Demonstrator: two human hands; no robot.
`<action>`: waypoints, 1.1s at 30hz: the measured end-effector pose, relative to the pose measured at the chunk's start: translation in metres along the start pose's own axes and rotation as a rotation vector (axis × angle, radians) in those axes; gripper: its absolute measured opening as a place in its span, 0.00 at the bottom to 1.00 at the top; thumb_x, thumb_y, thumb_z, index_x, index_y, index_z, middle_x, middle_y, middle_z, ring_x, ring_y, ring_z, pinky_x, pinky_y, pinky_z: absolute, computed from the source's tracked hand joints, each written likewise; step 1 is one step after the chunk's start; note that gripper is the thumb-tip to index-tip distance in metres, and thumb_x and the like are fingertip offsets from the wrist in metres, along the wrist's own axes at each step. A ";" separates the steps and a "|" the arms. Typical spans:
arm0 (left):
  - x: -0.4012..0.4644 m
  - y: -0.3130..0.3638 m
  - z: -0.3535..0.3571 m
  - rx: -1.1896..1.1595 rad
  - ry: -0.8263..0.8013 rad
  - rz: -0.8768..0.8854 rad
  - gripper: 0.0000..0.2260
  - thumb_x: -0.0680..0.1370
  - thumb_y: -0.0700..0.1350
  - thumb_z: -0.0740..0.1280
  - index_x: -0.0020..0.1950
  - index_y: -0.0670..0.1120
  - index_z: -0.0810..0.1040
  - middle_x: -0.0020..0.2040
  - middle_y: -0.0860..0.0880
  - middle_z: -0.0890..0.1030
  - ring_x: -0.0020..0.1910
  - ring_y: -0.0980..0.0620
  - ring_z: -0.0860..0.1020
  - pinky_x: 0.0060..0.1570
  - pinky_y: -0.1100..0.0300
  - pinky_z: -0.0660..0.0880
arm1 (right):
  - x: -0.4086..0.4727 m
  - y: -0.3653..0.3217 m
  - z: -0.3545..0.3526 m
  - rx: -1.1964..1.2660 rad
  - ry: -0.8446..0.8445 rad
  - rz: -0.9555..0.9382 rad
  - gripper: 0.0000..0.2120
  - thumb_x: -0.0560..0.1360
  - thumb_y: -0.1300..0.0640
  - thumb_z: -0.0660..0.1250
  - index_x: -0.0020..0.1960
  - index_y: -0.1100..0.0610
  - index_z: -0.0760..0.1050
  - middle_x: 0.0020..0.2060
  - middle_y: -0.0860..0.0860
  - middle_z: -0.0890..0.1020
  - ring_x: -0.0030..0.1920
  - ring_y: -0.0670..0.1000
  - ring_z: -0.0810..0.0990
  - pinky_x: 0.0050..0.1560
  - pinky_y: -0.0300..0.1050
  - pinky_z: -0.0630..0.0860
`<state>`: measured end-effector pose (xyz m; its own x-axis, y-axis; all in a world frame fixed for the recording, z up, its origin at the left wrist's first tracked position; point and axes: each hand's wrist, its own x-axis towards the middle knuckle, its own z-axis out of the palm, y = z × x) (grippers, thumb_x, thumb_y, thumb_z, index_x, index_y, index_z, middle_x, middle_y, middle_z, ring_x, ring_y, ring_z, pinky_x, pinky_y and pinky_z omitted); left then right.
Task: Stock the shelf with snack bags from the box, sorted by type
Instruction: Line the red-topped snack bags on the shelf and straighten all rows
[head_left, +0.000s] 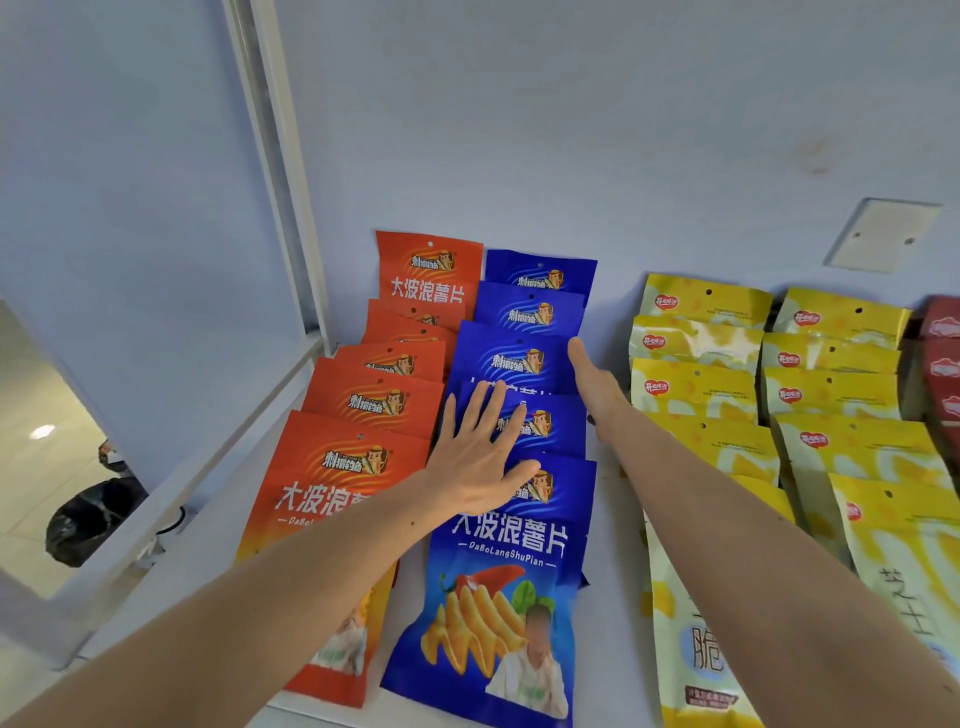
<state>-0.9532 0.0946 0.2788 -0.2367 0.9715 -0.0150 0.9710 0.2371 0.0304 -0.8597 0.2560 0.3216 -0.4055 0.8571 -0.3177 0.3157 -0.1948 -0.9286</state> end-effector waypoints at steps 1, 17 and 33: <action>-0.003 0.000 0.000 0.003 0.006 -0.003 0.34 0.80 0.65 0.44 0.79 0.50 0.38 0.77 0.45 0.30 0.74 0.45 0.27 0.74 0.40 0.35 | -0.005 0.000 -0.002 -0.009 0.009 -0.004 0.24 0.77 0.36 0.60 0.57 0.56 0.69 0.47 0.50 0.81 0.38 0.47 0.81 0.33 0.39 0.72; -0.095 0.028 0.016 -0.114 -0.043 0.146 0.35 0.81 0.63 0.47 0.79 0.44 0.38 0.79 0.47 0.37 0.77 0.51 0.34 0.76 0.52 0.38 | -0.093 0.061 0.008 -0.047 0.135 0.072 0.33 0.74 0.35 0.65 0.67 0.59 0.66 0.57 0.55 0.81 0.50 0.53 0.84 0.37 0.41 0.76; -0.114 0.031 0.033 -0.116 -0.002 0.142 0.34 0.81 0.64 0.48 0.80 0.46 0.44 0.80 0.49 0.42 0.78 0.50 0.39 0.77 0.49 0.44 | -0.135 0.100 0.024 -0.142 0.278 0.112 0.21 0.80 0.44 0.61 0.63 0.60 0.69 0.59 0.56 0.80 0.55 0.54 0.81 0.47 0.44 0.76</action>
<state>-0.8947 -0.0089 0.2486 -0.0971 0.9953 -0.0043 0.9844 0.0967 0.1472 -0.7939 0.1100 0.2672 -0.1182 0.9354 -0.3334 0.4692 -0.2433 -0.8489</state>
